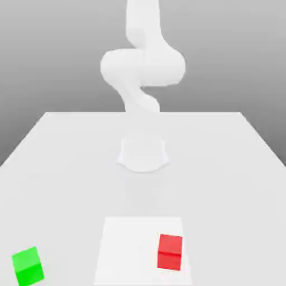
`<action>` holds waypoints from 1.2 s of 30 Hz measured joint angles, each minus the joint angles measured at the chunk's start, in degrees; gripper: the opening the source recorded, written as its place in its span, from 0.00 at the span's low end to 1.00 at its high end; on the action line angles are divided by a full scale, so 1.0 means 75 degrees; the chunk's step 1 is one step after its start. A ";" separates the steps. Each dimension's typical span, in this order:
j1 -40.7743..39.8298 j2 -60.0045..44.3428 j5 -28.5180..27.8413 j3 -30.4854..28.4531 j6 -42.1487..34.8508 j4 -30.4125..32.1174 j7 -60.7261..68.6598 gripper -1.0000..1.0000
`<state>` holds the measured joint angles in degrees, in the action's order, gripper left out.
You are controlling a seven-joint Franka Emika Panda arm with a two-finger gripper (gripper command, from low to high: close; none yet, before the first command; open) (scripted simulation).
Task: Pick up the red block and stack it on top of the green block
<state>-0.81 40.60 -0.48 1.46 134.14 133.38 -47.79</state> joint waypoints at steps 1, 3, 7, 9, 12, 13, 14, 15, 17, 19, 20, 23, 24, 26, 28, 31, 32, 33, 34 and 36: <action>-0.0042 -0.0301 -0.0032 0.0080 0.0135 0.0092 -0.0115 0.50; -0.0118 -0.0874 -0.0094 0.0230 0.0393 0.0267 -0.0335 0.50; -0.0215 -0.1990 -0.0245 0.0471 0.0892 0.0608 -0.0785 0.50; -0.0260 -0.2545 -0.0312 0.0584 0.1144 0.0778 -0.1001 0.50; -0.0302 -0.3379 -0.0414 0.0725 0.1514 0.1031 -0.1330 0.50; -0.0306 -0.3656 -0.0444 0.0763 0.1638 0.1116 -0.1437 0.50; -0.0307 -0.3933 -0.0471 0.0797 0.1763 0.1200 -0.1541 0.50; -0.0304 -0.4210 -0.0493 0.0827 0.1887 0.1285 -0.1642 0.50; -0.0270 -0.4762 -0.0520 0.0867 0.2137 0.1455 -0.1831 0.50; -0.0213 -0.5310 -0.0512 0.0902 0.2389 0.1625 -0.1995 0.50; -0.0181 -0.5583 -0.0490 0.0913 0.2515 0.1711 -0.2064 0.50; -0.0109 -0.6395 -0.0403 0.0941 0.2933 0.1921 -0.2228 0.50; -0.0079 -0.6669 -0.0455 0.0907 0.3131 0.1918 -0.2294 0.50; 0.0015 -0.7221 -0.0626 0.0781 0.3570 0.1862 -0.2444 0.50; 0.0161 -0.7775 -0.0813 0.0597 0.4027 0.1783 -0.2587 0.50; 0.0216 -0.7942 -0.0863 0.0532 0.4168 0.1759 -0.2625 0.00; 0.0215 -0.7942 -0.0867 0.0532 0.4171 0.1759 -0.2629 0.00; 0.0214 -0.7942 -0.0870 0.0533 0.4174 0.1759 -0.2633 0.00; 0.0214 -0.7942 -0.0874 0.0534 0.4176 0.1759 -0.2636 0.00; 0.0201 -0.7929 -0.0870 0.0547 0.4162 0.1761 -0.2632 0.00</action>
<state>0.70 -18.87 -7.01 5.56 165.35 146.59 -67.53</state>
